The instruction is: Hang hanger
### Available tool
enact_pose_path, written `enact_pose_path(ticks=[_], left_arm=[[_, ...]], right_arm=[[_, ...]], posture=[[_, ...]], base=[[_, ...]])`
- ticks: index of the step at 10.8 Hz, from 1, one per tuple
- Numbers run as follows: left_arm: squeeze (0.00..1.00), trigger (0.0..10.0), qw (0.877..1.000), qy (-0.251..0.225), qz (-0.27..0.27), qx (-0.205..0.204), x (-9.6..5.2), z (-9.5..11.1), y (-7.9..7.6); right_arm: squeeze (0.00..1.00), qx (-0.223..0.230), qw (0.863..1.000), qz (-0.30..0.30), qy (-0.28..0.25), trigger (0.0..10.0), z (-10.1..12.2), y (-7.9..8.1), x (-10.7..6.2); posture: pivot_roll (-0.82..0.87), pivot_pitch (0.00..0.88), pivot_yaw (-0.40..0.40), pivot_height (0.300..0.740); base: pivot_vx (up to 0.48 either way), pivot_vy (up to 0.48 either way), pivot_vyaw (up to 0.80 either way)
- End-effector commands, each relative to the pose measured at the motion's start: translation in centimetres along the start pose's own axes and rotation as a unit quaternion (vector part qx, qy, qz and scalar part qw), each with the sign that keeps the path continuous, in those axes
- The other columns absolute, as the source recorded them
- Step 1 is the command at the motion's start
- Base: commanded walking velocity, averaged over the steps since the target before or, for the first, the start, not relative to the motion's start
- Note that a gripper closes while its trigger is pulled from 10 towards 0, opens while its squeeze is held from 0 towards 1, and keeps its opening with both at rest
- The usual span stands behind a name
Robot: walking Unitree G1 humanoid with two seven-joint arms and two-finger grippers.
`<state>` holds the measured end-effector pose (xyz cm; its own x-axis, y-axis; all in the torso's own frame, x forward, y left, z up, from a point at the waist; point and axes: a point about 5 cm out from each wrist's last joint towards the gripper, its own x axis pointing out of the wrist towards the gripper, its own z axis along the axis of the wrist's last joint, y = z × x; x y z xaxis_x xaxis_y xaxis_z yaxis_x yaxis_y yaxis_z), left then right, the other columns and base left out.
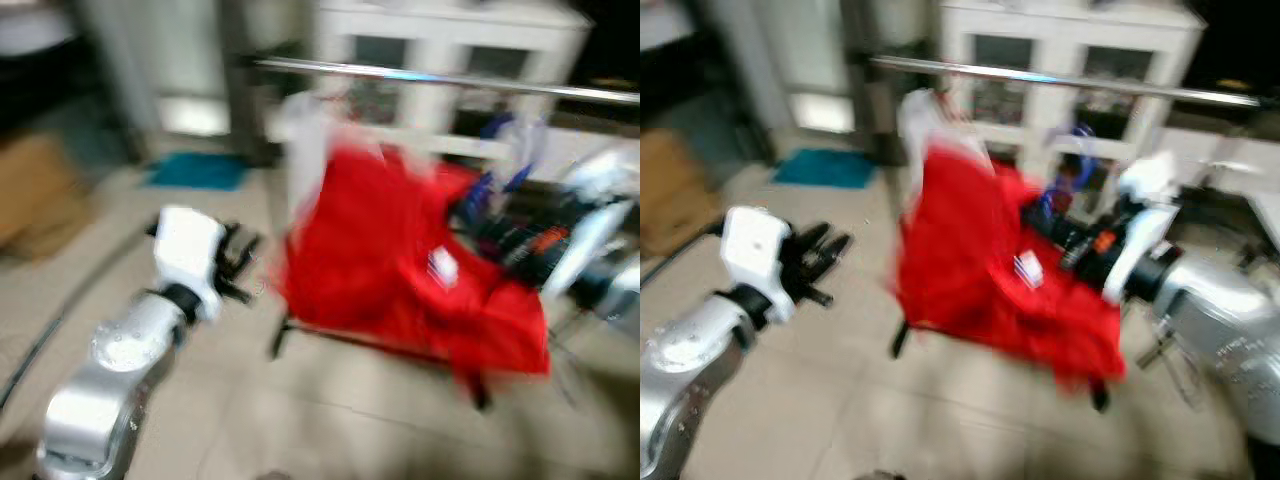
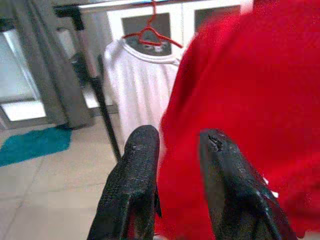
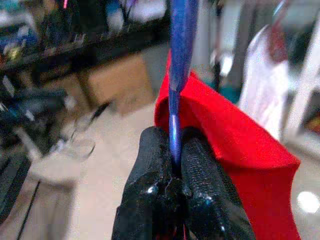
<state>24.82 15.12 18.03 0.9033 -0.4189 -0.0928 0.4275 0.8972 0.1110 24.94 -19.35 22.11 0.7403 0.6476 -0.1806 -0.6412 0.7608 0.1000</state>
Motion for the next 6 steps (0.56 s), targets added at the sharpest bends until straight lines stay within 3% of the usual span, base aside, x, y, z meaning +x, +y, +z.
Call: enact_pose_path(ticks=[1, 3, 4, 5, 6], left_arm=[[0.00, 10.0, 1.000, -0.004, -0.006, 0.009, -0.2, 0.4, 0.1], [0.00, 10.0, 0.998, -0.015, -0.036, 0.040, -0.5, 1.5, 0.7], [0.00, 10.0, 0.998, -0.010, -0.019, 0.052, -0.3, 1.4, 1.3], [0.08, 10.0, 0.998, 0.013, 0.044, 0.032, 0.4, 0.4, 2.5], [0.00, 10.0, 0.999, 0.005, 0.040, 0.016, 0.6, 0.1, 1.7]], right_arm=[[0.00, -0.023, 1.000, 0.014, 0.000, 10.0, 0.3, 0.8, 0.6], [0.00, -0.058, 0.998, 0.018, 0.031, 10.0, -0.4, 0.8, 1.3], [0.00, -0.069, 0.997, 0.010, 0.038, 10.0, -0.6, 0.7, 1.6], [0.00, -0.041, 0.997, -0.058, 0.036, 10.0, -1.4, -0.2, 2.3], [0.00, -0.033, 0.992, -0.116, 0.026, 10.0, -2.5, -0.8, 2.6]], posture=[[-0.05, 0.000, -0.026, 0.740], [-0.04, 0.000, -0.040, 0.740], [-0.04, 0.000, -0.044, 0.740], [-0.04, 0.000, -0.047, 0.740], [-0.04, 0.000, -0.053, 0.740]], base=[[0.000, 0.000, 0.79], [0.000, 0.000, 0.78], [0.000, 0.000, 0.64], [0.000, 0.000, 0.00], [0.000, 0.000, 0.00]])
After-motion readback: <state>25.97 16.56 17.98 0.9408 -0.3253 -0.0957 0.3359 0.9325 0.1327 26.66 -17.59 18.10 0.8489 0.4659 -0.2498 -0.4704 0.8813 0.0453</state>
